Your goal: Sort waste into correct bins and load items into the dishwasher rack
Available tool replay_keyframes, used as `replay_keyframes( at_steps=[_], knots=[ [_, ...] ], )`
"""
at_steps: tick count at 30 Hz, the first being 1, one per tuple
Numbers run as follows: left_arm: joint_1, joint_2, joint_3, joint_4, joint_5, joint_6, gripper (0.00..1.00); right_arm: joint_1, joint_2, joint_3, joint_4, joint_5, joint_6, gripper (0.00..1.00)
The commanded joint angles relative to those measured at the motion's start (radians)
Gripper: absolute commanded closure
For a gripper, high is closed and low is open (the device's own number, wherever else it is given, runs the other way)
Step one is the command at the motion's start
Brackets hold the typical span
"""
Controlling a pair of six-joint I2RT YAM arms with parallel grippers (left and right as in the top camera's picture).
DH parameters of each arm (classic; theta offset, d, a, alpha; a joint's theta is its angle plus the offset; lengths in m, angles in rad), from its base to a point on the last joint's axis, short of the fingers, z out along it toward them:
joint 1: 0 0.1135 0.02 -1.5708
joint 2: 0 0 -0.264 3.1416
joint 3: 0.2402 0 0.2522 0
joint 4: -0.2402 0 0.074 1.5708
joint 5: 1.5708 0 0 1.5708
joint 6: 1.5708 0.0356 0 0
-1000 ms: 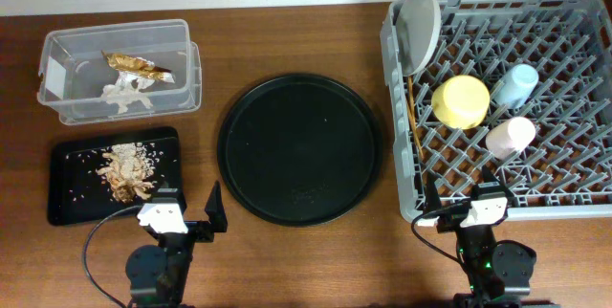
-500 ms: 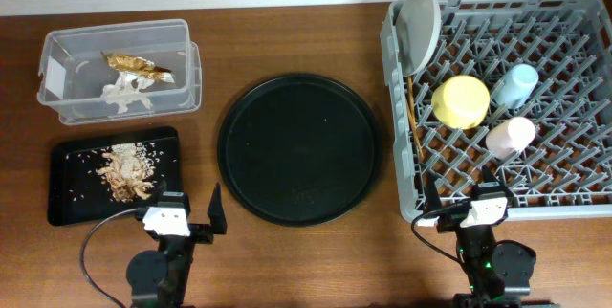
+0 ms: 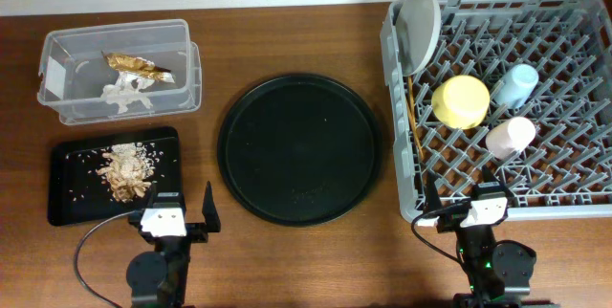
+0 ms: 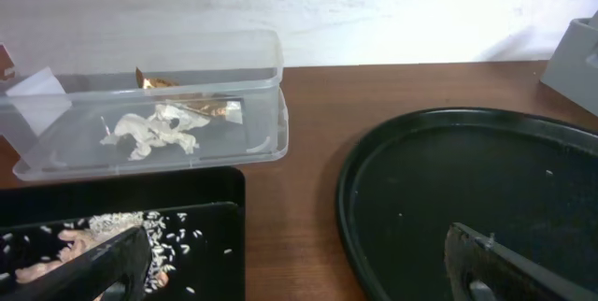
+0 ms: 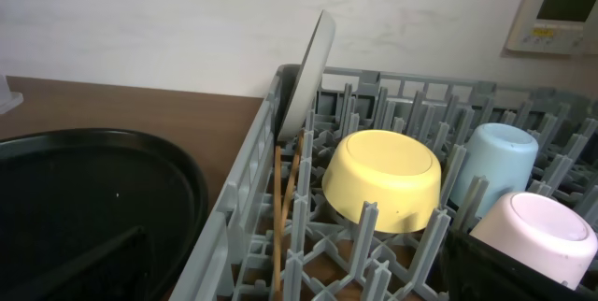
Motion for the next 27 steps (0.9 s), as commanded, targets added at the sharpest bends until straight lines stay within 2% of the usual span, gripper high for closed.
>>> replay_keyframes(
  at_steps=[1,27],
  knots=[
    [0.003,-0.047,-0.009,-0.001,-0.014,0.050,0.01,0.006,-0.008,-0.009,0.000,0.005,-0.006,0.02],
    [0.004,-0.074,-0.009,0.000,-0.013,0.050,0.01,0.006,-0.008,-0.009,0.000,0.005,-0.006,0.02]
  ],
)
